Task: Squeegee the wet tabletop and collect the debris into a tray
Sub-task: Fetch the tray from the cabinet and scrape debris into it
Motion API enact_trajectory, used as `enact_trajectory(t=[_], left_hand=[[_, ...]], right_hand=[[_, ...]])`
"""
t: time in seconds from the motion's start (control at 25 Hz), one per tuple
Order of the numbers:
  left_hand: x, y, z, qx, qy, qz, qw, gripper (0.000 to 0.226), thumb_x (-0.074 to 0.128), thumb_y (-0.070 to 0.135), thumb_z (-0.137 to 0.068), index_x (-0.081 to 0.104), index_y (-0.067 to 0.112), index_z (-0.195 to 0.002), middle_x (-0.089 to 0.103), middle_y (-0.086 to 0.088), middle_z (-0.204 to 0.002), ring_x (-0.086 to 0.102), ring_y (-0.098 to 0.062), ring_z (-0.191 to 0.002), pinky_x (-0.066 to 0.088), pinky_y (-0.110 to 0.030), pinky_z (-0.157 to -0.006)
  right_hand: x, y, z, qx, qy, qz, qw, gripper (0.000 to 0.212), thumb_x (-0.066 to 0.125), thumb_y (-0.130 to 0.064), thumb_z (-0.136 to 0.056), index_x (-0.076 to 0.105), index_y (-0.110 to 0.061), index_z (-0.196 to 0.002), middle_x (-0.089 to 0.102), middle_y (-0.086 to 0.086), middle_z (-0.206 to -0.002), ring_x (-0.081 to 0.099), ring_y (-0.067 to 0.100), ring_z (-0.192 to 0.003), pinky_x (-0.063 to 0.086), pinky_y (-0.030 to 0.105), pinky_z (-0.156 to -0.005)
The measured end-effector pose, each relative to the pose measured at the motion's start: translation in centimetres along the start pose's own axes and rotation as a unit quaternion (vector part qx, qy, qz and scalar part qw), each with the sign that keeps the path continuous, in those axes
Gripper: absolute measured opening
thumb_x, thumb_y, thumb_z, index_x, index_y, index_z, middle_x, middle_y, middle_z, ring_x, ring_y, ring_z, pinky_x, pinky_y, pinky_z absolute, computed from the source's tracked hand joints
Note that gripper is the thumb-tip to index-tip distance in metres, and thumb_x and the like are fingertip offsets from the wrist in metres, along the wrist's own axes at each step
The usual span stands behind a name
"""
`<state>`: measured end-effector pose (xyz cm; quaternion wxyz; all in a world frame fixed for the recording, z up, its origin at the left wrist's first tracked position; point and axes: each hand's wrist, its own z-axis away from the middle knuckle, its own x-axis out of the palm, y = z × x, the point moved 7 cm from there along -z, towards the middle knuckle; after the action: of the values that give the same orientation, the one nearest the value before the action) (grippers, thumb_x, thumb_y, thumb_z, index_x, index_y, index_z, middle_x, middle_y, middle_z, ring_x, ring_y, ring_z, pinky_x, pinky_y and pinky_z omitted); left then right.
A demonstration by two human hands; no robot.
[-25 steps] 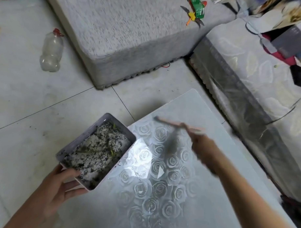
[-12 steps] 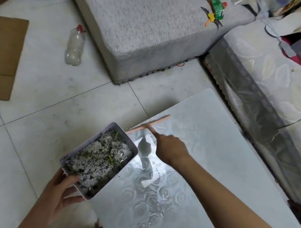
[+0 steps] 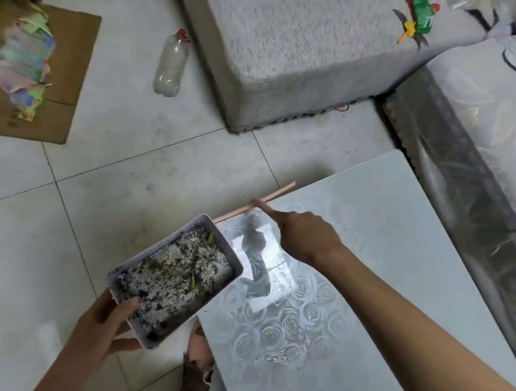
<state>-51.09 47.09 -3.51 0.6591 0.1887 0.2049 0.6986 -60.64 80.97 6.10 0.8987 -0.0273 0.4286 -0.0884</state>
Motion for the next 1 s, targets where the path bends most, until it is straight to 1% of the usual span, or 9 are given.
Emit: enact_trajectory(t=[0.16, 0.28, 0.36, 0.44, 0.56, 0.68, 0.8, 0.88, 1.0], left_hand=[[-3.4, -1.8, 0.7, 0.004, 0.031, 0.015, 0.999, 0.020, 0.058, 0.020, -0.091, 0.063, 0.036, -0.102, 0.075, 0.001, -0.094, 0.073, -0.027, -0.077, 0.058, -0.040, -0.053], [-5.2, -2.7, 1.6, -0.004, 0.047, 0.036, 0.998, 0.019, 0.057, 0.019, -0.092, 0.062, 0.037, -0.100, 0.074, 0.002, -0.090, 0.072, -0.026, -0.074, 0.056, -0.038, -0.050], [-5.9, -2.9, 2.1, -0.007, 0.041, 0.049, 0.998, 0.022, 0.057, 0.019, -0.092, 0.062, 0.040, -0.097, 0.074, 0.003, -0.087, 0.072, -0.025, -0.073, 0.056, -0.037, -0.049], [-6.7, -3.6, 2.5, -0.010, 0.033, 0.064, 0.997, 0.026, 0.060, 0.018, -0.087, 0.063, 0.041, -0.099, 0.075, 0.002, -0.090, 0.073, -0.027, -0.075, 0.056, -0.039, -0.050], [-8.0, -5.0, 2.9, -0.014, 0.043, 0.084, 0.995, 0.029, 0.063, 0.018, -0.081, 0.063, 0.037, -0.103, 0.074, 0.001, -0.093, 0.073, -0.027, -0.076, 0.057, -0.039, -0.051], [-9.1, -6.3, 3.5, -0.027, 0.052, 0.099, 0.993, 0.030, 0.057, 0.012, -0.089, 0.064, 0.039, -0.099, 0.075, 0.003, -0.090, 0.071, -0.026, -0.075, 0.056, -0.038, -0.049], [-9.5, -7.1, 4.3, -0.041, 0.043, 0.116, 0.991, 0.030, 0.056, 0.013, -0.090, 0.063, 0.040, -0.101, 0.075, 0.003, -0.092, 0.070, -0.027, -0.082, 0.056, -0.039, -0.051], [-9.5, -7.5, 4.7, -0.048, 0.049, 0.125, 0.990, 0.029, 0.057, 0.012, -0.090, 0.063, 0.038, -0.101, 0.073, 0.001, -0.095, 0.068, -0.030, -0.085, 0.057, -0.040, -0.051], [-9.3, -8.5, 5.1, -0.046, 0.052, 0.144, 0.987, 0.029, 0.054, 0.010, -0.092, 0.061, 0.032, -0.109, 0.071, -0.002, -0.099, 0.066, -0.033, -0.085, 0.057, -0.039, -0.049]], right_hand=[[4.9, -1.8, 3.7, -0.003, -0.025, 0.027, 0.999, 0.089, 0.035, -0.006, -0.087, -0.013, -0.057, -0.141, 0.051, 0.007, -0.075, 0.046, 0.027, -0.065, 0.035, 0.032, -0.058], [5.9, 0.5, 7.9, 0.022, -0.074, 0.060, 0.995, 0.083, 0.034, -0.010, -0.092, -0.013, -0.058, -0.140, 0.058, 0.005, -0.084, 0.056, 0.028, -0.075, 0.039, 0.034, -0.063], [4.0, -1.0, 6.8, 0.000, -0.042, 0.091, 0.995, 0.081, 0.035, -0.012, -0.092, -0.010, -0.059, -0.141, 0.054, 0.003, -0.078, 0.055, 0.027, -0.071, 0.038, 0.034, -0.061], [2.2, -5.3, 3.7, -0.053, 0.012, 0.078, 0.995, 0.086, 0.036, -0.009, -0.088, -0.009, -0.058, -0.141, 0.043, 0.002, -0.067, 0.041, 0.023, -0.058, 0.033, 0.032, -0.056], [3.5, -10.4, 1.5, -0.085, 0.008, 0.078, 0.993, 0.087, 0.037, -0.005, -0.086, -0.005, -0.052, -0.145, 0.034, 0.001, -0.064, 0.050, 0.028, -0.068, 0.033, 0.033, -0.060], [6.5, -7.5, 4.6, -0.069, -0.025, 0.100, 0.992, 0.090, 0.037, -0.004, -0.087, -0.015, -0.052, -0.143, 0.032, 0.001, -0.063, 0.044, 0.027, -0.067, 0.035, 0.033, -0.062], [7.4, -2.8, 9.5, -0.015, -0.083, 0.116, 0.990, 0.088, 0.033, -0.006, -0.086, -0.015, -0.056, -0.141, 0.031, -0.001, -0.063, 0.039, 0.026, -0.068, 0.036, 0.033, -0.064], [6.3, -4.2, 9.2, -0.032, -0.063, 0.111, 0.991, 0.090, 0.033, -0.006, -0.085, -0.014, -0.059, -0.139, 0.031, -0.002, -0.061, 0.039, 0.026, -0.064, 0.036, 0.034, -0.062], [4.9, -9.7, 5.4, -0.119, 0.001, 0.091, 0.989, 0.091, 0.037, -0.003, -0.084, -0.007, -0.059, -0.141, 0.035, 0.000, -0.061, 0.038, 0.025, -0.059, 0.034, 0.033, -0.057]])
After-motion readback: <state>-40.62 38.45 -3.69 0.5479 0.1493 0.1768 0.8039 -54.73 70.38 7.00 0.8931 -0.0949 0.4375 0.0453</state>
